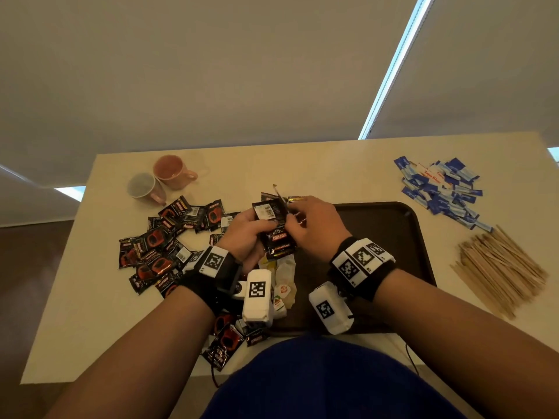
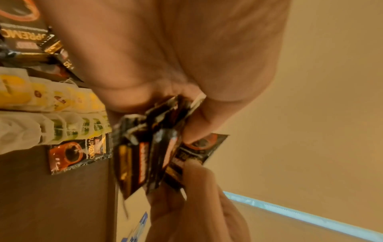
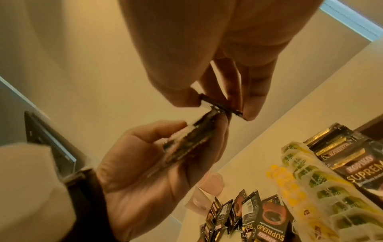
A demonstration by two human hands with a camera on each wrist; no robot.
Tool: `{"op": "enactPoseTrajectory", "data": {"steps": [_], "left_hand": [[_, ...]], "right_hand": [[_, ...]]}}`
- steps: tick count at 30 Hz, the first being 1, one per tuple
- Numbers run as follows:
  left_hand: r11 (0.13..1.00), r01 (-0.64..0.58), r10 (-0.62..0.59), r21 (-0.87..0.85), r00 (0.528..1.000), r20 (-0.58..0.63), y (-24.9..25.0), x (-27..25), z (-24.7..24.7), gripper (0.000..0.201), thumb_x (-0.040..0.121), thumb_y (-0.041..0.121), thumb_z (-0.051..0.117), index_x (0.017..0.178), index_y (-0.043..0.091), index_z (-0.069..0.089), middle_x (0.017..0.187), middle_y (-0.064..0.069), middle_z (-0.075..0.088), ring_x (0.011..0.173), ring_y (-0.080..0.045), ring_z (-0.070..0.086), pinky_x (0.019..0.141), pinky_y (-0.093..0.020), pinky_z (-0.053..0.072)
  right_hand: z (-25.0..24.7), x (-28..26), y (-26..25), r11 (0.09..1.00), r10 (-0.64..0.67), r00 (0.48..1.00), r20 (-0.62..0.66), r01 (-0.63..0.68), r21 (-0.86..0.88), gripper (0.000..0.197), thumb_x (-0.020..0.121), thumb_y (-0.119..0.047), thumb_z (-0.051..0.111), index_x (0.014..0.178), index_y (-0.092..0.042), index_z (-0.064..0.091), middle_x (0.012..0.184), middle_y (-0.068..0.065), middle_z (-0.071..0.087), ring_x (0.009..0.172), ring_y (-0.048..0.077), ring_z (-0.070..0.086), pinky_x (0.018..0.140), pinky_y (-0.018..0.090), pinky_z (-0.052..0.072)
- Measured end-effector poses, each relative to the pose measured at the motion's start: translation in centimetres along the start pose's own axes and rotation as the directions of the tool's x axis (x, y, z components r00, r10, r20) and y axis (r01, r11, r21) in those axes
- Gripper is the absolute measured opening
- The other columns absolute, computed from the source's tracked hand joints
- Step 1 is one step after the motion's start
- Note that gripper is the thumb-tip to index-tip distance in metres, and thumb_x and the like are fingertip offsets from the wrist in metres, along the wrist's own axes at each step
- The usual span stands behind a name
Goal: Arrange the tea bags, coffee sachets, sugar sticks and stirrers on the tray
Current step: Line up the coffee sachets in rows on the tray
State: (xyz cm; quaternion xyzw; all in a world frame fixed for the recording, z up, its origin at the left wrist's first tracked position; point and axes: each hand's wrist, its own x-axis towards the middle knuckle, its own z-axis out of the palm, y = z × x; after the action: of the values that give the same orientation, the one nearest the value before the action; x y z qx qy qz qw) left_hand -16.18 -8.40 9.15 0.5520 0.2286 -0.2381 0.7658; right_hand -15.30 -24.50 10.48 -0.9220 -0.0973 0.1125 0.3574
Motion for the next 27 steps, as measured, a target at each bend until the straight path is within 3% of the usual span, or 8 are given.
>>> {"op": "enactPoseTrajectory", "data": {"steps": [3,7,11,15,18,21,24,27], "left_hand": [[0.999,-0.042,0.043,0.016,0.998,-0.055,0.0,0.0,0.0,0.036,0.092,-0.012,0.047,0.126,-0.003,0.058,0.099,-0.016,0.075,0.088,-0.029,0.074,0.068,-0.039,0.059],[0.999,-0.035,0.035,0.001,0.995,-0.091,0.1,0.2,-0.8,0.036,0.094,-0.011,0.048,0.125,0.001,0.059,0.098,-0.015,0.076,0.085,-0.030,0.075,0.066,-0.040,0.059],[0.999,-0.044,0.045,0.019,0.995,-0.087,0.2,0.1,-0.9,0.033,0.093,-0.011,0.052,0.121,0.003,0.062,0.096,-0.015,0.076,0.080,-0.028,0.075,0.060,-0.037,0.060],[0.994,-0.061,0.068,0.088,0.995,-0.075,0.3,0.1,-0.6,0.029,0.092,-0.005,0.060,0.120,0.003,0.063,0.094,-0.012,0.076,0.077,-0.023,0.075,0.059,-0.033,0.059],[0.985,-0.070,0.080,0.155,0.995,-0.064,0.3,0.2,-0.6,0.031,0.091,0.000,0.065,0.122,0.003,0.062,0.097,-0.011,0.075,0.077,-0.020,0.075,0.059,-0.029,0.058],[0.990,-0.041,0.049,0.134,0.997,-0.058,0.1,0.4,-0.8,0.031,0.091,0.004,0.066,0.123,0.004,0.061,0.097,-0.014,0.074,0.080,-0.027,0.074,0.066,-0.037,0.057],[0.993,-0.013,0.019,0.116,0.998,-0.053,0.0,0.7,-1.2,0.030,0.095,0.009,0.062,0.125,0.005,0.060,0.100,-0.017,0.073,0.082,-0.030,0.073,0.067,-0.039,0.057],[0.992,0.014,-0.010,0.124,0.999,-0.036,0.3,0.7,-1.3,0.030,0.100,0.020,0.057,0.126,0.006,0.058,0.103,-0.019,0.073,0.085,-0.033,0.072,0.073,-0.042,0.056]], "right_hand": [[-0.5,0.0,0.6,0.991,0.047,0.996,-0.072,-0.038,0.126,0.022,0.098,-0.018,0.049,0.091,-0.008,0.068,0.084,0.006,0.068,0.076,0.021,0.063,0.070,0.036,0.051],[-1.8,0.0,1.4,0.830,0.206,0.978,-0.033,-0.157,0.535,0.020,0.101,-0.008,0.046,0.096,-0.013,0.064,0.091,0.007,0.071,0.075,0.017,0.073,0.068,0.034,0.062],[-2.2,-0.2,1.3,0.768,0.200,0.980,-0.008,-0.151,0.622,0.018,0.101,-0.006,0.048,0.099,-0.013,0.064,0.091,0.009,0.071,0.075,0.021,0.073,0.063,0.028,0.061],[-1.6,0.2,2.1,0.917,0.113,0.981,-0.155,-0.043,0.396,0.014,0.096,-0.021,0.059,0.101,-0.019,0.071,0.092,0.000,0.072,0.084,0.018,0.069,0.075,0.039,0.059],[-1.2,-0.1,2.0,0.983,-0.093,0.966,-0.241,0.127,0.132,0.018,0.091,-0.019,0.068,0.106,-0.014,0.074,0.097,0.001,0.067,0.085,0.013,0.059,0.076,0.029,0.051],[-0.5,-0.4,2.2,0.948,-0.317,0.941,-0.118,0.316,-0.033,0.028,0.084,-0.016,0.076,0.112,-0.012,0.074,0.108,0.007,0.063,0.097,0.021,0.059,0.084,0.031,0.049],[-0.8,-0.3,2.7,0.932,-0.360,0.931,0.050,0.362,-0.033,0.043,0.082,-0.024,0.077,0.123,-0.013,0.068,0.117,0.008,0.062,0.106,0.024,0.058,0.092,0.036,0.048],[-1.1,-0.3,2.6,0.906,-0.411,0.906,0.103,0.418,-0.066,0.044,0.084,-0.023,0.075,0.126,-0.014,0.066,0.113,0.007,0.064,0.102,0.022,0.059,0.088,0.033,0.049]]}}
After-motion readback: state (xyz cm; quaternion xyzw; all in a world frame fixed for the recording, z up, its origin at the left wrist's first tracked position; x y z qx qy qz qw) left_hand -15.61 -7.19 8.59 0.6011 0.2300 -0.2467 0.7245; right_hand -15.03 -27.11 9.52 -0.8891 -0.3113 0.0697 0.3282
